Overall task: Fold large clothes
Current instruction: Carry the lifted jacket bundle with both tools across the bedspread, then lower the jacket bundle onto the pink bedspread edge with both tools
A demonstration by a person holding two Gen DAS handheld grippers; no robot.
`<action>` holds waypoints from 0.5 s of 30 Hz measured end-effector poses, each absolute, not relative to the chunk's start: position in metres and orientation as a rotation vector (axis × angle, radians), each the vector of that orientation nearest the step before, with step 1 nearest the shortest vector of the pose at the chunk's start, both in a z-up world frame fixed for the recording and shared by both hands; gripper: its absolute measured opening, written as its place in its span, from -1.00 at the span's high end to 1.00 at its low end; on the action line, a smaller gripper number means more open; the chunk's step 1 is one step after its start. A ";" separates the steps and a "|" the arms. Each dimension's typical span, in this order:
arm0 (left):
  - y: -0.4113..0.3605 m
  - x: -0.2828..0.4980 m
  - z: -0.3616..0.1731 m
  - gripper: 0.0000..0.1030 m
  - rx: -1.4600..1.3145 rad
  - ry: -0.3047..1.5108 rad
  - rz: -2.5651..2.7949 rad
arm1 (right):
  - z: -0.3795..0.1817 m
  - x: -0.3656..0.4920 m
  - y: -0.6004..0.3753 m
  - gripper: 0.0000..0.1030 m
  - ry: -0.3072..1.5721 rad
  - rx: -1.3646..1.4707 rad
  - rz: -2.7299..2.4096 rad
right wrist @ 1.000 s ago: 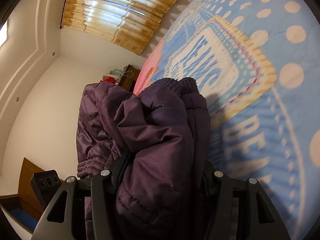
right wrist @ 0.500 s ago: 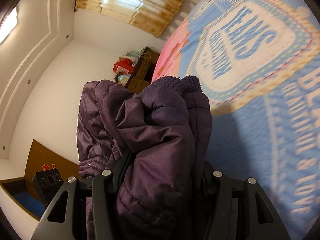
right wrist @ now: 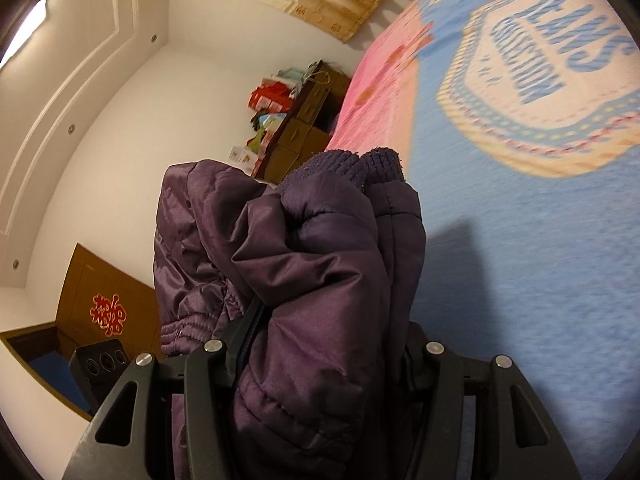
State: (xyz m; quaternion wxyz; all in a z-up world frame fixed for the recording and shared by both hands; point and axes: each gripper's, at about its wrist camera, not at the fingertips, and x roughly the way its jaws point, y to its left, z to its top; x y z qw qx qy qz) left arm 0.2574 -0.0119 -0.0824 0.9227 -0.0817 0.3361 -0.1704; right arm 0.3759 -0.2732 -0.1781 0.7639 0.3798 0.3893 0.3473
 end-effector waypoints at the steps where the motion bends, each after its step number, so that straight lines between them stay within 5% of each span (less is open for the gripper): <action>1: -0.007 0.256 -0.082 -0.43 -0.170 0.686 -0.340 | -0.178 0.381 -0.267 -0.06 0.850 0.822 0.765; 15: 0.067 0.250 -0.093 -0.43 -0.264 0.668 -0.181 | -0.173 0.431 -0.142 -0.06 0.952 0.722 0.908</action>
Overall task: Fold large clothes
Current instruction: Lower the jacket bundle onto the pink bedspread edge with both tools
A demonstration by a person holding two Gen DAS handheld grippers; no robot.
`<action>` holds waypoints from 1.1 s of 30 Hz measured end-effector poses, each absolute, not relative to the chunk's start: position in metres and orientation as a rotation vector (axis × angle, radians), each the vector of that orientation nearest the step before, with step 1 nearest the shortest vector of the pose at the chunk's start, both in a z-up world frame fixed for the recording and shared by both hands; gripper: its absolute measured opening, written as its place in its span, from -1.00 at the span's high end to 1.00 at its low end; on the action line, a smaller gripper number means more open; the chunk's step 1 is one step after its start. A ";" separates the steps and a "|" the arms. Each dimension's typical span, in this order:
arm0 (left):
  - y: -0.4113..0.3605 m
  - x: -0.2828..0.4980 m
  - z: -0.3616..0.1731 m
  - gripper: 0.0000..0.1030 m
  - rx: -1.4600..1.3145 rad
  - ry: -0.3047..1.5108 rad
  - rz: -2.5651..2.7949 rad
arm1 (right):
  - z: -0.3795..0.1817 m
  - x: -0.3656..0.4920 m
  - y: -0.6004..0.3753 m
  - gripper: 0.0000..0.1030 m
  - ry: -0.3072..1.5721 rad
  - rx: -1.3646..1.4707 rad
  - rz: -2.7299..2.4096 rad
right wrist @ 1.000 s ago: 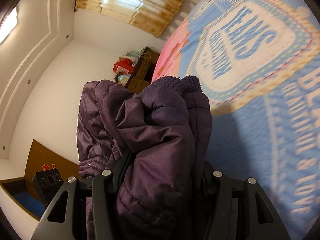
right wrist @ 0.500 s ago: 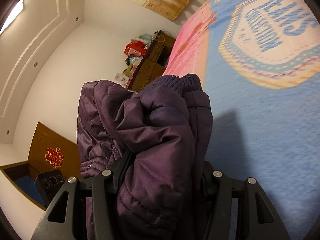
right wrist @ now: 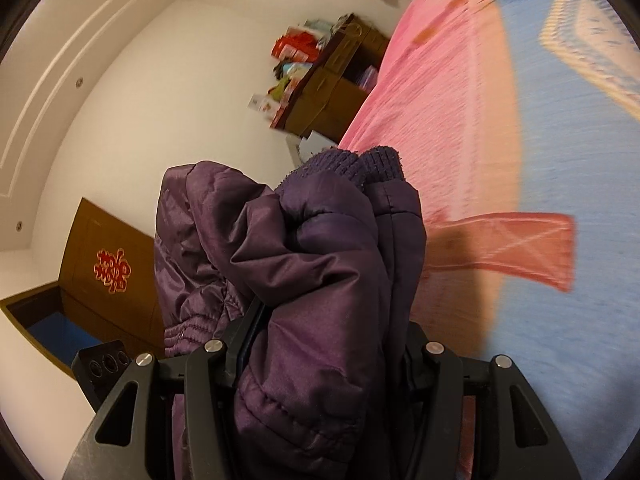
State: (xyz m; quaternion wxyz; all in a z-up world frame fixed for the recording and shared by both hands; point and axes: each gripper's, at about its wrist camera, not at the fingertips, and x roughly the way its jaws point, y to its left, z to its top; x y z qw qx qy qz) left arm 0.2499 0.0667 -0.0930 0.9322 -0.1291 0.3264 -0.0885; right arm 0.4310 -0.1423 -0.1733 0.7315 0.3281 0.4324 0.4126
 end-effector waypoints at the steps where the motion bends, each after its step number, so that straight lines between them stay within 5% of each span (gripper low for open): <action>1: 0.071 0.250 -0.094 -0.43 -0.271 0.667 -0.168 | -0.173 0.434 -0.137 -0.06 0.957 0.717 0.915; 24: 0.144 0.253 -0.142 -0.45 -0.460 0.704 -0.047 | -0.192 0.492 -0.024 -0.06 1.111 0.537 0.987; 33: 0.149 0.247 -0.146 -0.93 -0.384 0.695 0.025 | -0.193 0.490 -0.017 -0.13 1.121 0.496 0.972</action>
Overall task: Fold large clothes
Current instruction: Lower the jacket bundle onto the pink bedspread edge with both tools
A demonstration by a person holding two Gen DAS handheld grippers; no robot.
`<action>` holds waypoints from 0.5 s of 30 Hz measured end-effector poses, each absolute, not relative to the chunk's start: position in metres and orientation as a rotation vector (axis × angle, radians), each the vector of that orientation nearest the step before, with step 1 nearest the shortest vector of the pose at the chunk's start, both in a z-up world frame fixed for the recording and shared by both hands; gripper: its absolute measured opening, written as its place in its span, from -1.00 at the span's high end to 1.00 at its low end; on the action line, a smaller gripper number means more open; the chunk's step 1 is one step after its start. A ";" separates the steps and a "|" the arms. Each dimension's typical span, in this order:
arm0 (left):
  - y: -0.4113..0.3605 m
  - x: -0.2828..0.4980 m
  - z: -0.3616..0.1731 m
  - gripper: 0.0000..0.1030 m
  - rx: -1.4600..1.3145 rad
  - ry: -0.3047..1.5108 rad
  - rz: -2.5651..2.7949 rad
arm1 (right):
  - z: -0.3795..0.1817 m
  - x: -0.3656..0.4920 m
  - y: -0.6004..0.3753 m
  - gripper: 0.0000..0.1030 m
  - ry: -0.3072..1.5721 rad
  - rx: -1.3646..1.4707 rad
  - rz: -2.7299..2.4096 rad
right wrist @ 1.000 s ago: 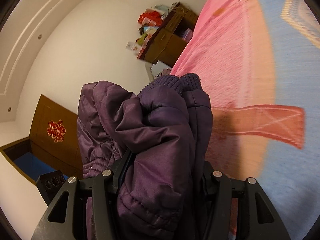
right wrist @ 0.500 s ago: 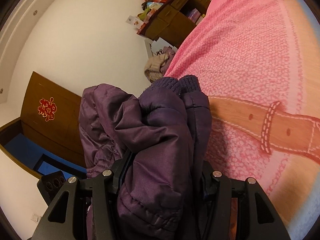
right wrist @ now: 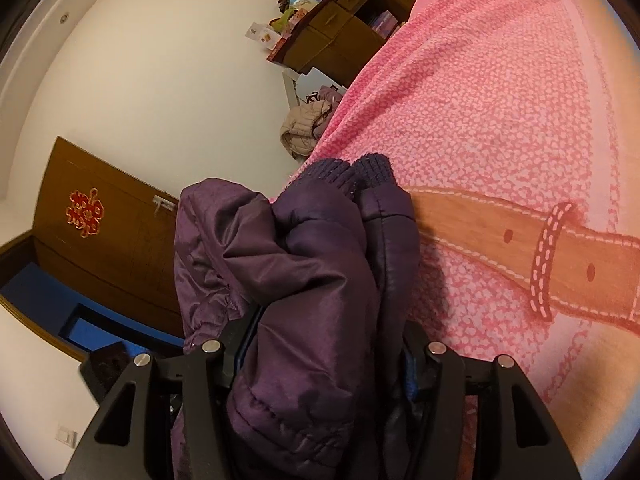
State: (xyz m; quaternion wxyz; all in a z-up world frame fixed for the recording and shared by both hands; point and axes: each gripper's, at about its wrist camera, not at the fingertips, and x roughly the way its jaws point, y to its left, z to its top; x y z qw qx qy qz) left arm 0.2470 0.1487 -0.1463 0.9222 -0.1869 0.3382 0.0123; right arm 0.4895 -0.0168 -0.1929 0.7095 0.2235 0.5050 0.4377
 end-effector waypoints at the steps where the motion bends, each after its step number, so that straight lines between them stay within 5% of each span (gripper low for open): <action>1: 0.146 0.246 -0.144 -0.97 -0.339 0.686 0.054 | -0.193 0.490 -0.015 -0.14 1.127 0.493 0.964; 15: 0.153 0.257 -0.157 -1.00 -0.315 0.661 0.047 | -0.212 0.497 -0.014 -0.35 1.179 0.549 0.972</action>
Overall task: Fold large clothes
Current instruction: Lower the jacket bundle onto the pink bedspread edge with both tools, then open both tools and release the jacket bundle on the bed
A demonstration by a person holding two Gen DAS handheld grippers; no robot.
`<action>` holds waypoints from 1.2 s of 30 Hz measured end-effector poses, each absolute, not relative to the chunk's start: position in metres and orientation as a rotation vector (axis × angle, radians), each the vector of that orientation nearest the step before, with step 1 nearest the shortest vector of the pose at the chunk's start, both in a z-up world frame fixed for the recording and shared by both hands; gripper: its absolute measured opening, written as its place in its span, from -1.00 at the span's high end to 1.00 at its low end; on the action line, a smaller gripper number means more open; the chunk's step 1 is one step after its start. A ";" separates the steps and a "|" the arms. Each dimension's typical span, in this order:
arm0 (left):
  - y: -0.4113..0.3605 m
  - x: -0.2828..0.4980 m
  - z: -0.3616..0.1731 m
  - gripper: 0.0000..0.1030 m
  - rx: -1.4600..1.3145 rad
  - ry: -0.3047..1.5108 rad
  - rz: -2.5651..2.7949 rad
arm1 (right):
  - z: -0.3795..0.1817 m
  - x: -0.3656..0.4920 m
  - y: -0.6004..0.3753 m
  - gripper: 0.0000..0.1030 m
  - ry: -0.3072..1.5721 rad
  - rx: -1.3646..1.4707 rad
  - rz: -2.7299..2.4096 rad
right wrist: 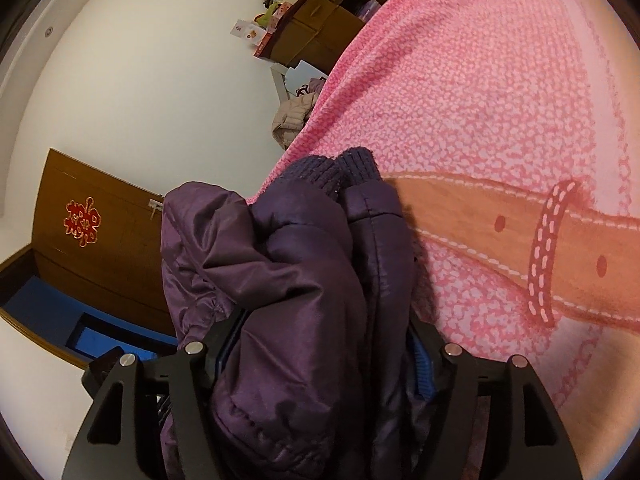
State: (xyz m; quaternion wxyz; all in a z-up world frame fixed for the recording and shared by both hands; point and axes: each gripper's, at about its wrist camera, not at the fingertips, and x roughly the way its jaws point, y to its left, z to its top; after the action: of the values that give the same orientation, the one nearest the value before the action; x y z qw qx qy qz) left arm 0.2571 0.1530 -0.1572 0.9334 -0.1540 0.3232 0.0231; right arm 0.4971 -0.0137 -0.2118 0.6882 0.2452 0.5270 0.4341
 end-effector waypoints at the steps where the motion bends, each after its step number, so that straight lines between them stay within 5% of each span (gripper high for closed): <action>1: 0.156 0.258 -0.159 -1.00 -0.326 0.655 0.036 | -0.213 0.498 -0.014 -0.35 1.182 0.551 0.975; 22: 0.139 0.236 -0.131 -1.00 -0.227 0.678 0.188 | -0.180 0.488 -0.045 -0.50 1.141 0.560 0.926; 36: 0.124 0.170 -0.068 -1.00 -0.060 0.496 0.186 | -0.062 0.344 -0.095 -0.50 0.781 0.298 0.668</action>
State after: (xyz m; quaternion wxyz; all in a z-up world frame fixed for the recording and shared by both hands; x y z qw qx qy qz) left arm 0.1702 0.1242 -0.0684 0.9646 -0.0297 0.2453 0.0918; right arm 0.3439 -0.0949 -0.0615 0.8603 0.1418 0.3721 0.3182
